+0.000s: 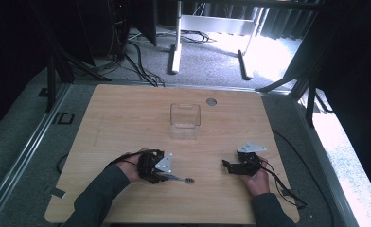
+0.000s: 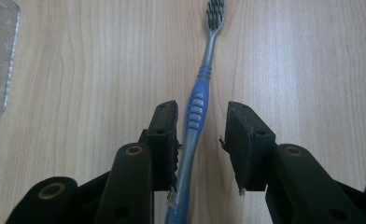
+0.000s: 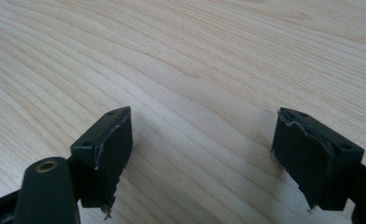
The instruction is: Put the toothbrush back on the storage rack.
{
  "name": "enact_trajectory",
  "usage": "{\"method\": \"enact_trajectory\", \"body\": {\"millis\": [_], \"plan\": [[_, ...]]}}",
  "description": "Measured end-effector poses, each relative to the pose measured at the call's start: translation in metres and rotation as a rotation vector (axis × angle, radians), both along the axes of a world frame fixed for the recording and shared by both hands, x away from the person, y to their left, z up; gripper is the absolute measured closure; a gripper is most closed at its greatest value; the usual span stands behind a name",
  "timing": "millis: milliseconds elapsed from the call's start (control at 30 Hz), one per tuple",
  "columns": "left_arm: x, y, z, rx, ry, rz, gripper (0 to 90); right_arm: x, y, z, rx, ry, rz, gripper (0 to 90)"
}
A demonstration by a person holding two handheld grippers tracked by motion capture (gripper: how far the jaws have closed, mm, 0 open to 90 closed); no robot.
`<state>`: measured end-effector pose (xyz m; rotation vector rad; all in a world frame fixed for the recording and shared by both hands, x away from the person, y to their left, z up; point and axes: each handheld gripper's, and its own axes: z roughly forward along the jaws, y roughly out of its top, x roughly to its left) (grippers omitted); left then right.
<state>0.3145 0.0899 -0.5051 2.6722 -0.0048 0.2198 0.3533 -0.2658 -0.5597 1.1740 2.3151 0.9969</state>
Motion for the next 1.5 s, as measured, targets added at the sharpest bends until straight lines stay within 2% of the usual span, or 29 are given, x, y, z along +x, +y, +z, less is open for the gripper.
{"method": "enact_trajectory", "body": {"millis": [300, 433, 667, 1300, 1500], "plan": [[0.005, -0.002, -0.007, 0.02, 0.012, 0.002, 63.1, 0.0, 0.0, 0.0, -0.001, 0.0, 0.001, 20.0], [0.006, -0.002, -0.009, 0.015, 0.011, 0.008, 62.2, 0.0, 0.0, 0.0, -0.002, -0.002, 0.003, 20.0], [0.009, -0.005, -0.013, 0.037, 0.03, 0.002, 61.8, 0.0, 0.0, 0.0, -0.002, -0.002, 0.003, 20.0], [0.015, -0.009, -0.018, 0.046, 0.058, 0.001, 68.7, 0.0, 0.0, 0.0, -0.002, -0.002, 0.003, 20.0], [0.017, -0.01, -0.018, 0.061, 0.067, -0.009, 71.0, 0.0, 0.0, 0.0, -0.002, -0.002, 0.003, 20.0]]}}
